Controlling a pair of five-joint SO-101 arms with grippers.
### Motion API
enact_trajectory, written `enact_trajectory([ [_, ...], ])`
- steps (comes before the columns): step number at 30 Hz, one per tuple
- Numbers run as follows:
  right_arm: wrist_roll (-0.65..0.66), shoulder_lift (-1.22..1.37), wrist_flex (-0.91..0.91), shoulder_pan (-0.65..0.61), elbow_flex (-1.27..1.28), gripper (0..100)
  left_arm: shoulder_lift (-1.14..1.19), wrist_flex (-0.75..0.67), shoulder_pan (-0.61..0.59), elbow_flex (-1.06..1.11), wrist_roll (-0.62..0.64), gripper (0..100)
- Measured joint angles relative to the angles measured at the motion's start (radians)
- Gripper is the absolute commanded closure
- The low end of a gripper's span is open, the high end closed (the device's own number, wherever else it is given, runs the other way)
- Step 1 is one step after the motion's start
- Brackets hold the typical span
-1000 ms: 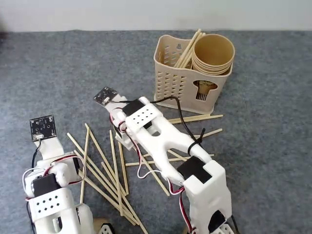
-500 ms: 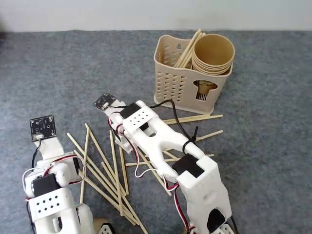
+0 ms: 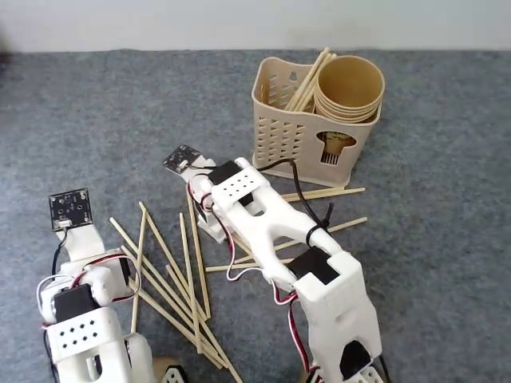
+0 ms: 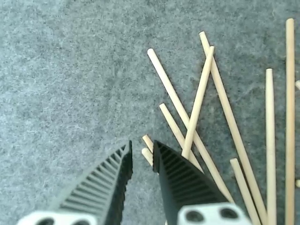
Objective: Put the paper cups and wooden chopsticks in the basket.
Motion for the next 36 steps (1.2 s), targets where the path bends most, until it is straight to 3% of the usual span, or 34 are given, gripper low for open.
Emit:
enact_trajectory([
  [8,0.063,-0.023,0.023,0.031,0.000,99.1,0.000,0.000,0.000,0.000,0.000,93],
  [22,0.068,-0.439,0.221,0.080,-0.106,99.1,0.000,0.000,0.000,0.000,0.000,93],
  [28,0.066,-0.516,0.221,0.080,-0.201,99.1,0.000,0.000,0.000,0.000,0.000,93],
  [36,-0.063,-0.520,0.087,0.146,-0.413,99.1,0.000,0.000,0.000,0.000,0.000,93],
])
